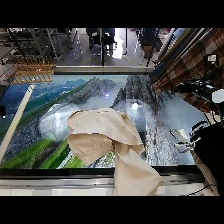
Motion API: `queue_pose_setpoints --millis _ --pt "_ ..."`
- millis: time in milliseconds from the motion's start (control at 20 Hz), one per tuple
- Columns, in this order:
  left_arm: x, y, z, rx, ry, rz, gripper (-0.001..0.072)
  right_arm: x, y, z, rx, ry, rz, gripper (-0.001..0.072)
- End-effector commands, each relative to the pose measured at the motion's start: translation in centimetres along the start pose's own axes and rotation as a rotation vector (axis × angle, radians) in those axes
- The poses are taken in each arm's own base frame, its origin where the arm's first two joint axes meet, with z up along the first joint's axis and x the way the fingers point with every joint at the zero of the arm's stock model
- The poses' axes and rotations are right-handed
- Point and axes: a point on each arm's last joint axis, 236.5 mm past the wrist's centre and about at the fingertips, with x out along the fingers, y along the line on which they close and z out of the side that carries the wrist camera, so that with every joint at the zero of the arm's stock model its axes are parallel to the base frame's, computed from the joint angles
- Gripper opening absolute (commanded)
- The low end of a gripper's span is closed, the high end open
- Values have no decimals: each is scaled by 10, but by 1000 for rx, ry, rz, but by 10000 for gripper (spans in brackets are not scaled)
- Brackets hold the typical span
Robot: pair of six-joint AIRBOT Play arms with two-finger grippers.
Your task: Fold the clothes and pants, and hang the long-sleeved shirts on hangers.
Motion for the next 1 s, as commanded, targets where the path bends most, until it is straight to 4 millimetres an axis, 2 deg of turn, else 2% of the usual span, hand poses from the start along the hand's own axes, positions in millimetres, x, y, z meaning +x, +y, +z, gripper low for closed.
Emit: queue_pose_setpoints --millis 0,350,550,600,650,700,800,850,950 --pt "-1 -2 24 -3 -102 -10 8 0 1 1 1 -1 1 17" --pt "-2 -5 36 -13 -154 -23 8 0 0 1 2 -1 1 17" --pt "-4 -29 35 -72 -143 -130 13 0 1 1 1 -1 1 18" --pt "-5 -37 35 -87 -144 -165 52 0 3 2 22 -7 12 18" --pt "-7 -45 36 -104 -142 -202 244 -1 11 7 76 -26 46 18" --pt "-8 -53 33 -118 -128 -238 382 -1 20 13 138 -47 79 18" --pt "-11 -69 29 -147 -102 -309 553 -6 44 20 330 -49 186 18" --pt "-16 -84 24 -171 -73 -373 620 -11 59 13 373 2 247 18" --pt "-33 -124 17 -166 -31 -555 620 -23 89 -13 360 142 351 18"
